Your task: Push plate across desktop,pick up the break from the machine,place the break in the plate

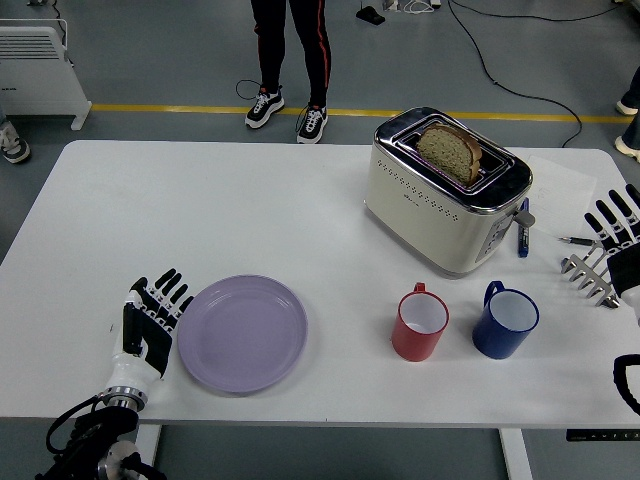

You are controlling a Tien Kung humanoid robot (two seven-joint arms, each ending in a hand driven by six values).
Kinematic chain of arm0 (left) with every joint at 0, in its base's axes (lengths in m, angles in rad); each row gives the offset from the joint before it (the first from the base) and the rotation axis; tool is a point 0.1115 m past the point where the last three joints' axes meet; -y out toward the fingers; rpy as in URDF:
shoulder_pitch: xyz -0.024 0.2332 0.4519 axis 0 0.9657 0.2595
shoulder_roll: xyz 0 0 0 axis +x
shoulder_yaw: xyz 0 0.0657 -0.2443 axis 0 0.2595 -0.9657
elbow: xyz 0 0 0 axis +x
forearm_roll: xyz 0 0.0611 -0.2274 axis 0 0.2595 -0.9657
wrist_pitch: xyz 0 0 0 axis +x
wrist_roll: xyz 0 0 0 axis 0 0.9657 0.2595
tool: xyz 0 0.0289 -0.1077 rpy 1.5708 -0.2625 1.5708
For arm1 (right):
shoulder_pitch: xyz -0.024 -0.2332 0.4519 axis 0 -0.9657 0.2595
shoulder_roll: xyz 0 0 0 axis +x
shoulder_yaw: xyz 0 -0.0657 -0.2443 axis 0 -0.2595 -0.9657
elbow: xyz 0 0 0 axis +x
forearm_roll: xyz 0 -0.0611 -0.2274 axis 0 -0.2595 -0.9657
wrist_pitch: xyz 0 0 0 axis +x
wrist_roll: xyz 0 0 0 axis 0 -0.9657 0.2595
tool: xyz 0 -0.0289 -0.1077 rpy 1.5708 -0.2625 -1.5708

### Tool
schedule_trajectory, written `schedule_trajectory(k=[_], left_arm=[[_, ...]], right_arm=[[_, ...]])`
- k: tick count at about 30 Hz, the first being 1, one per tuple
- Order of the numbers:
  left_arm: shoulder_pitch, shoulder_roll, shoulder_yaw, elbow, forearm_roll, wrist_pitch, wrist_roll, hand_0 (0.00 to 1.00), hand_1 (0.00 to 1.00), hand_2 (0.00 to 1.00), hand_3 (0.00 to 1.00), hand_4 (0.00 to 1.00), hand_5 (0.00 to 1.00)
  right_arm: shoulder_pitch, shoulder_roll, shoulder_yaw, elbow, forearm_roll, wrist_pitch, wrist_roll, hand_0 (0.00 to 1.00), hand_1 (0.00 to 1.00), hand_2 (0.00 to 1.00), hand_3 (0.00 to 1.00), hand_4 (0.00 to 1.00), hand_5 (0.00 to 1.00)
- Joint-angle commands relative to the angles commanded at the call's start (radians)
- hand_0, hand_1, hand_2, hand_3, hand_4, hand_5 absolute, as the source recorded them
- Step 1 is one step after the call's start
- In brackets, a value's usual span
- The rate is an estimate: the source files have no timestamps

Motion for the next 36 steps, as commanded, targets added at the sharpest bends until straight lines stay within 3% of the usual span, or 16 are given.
schedule_trajectory(k=[8,20,36], left_arm=[[-0.015,0.0,0.054,-0.022,-0.023,-0.004,0.0,0.796,0.841,0.853,0.745,0.538,0.998],[-0.081,0.0,0.17,0.012,-0.065,-0.034,0.019,0.77,0.816,0.836,0.739,0.536,0.998],[-0.077,0.0,0.188,-0.018,-0.084,-0.052,0.02,0.753,0.8,0.817,0.727,0.535,0.998]], right_arm=[[0.002,-0.001,-0.008,0.0,0.003,0.001,0.0,0.713,0.652,0.672,0.658,0.481,0.524],[0.004,0.001,-0.007,0.003,0.003,0.0,0.0,0.713,0.652,0.67,0.657,0.481,0.524],[-0.005,0.001,-0.015,0.002,0.002,0.0,0.001,0.713,0.651,0.669,0.657,0.481,0.524]])
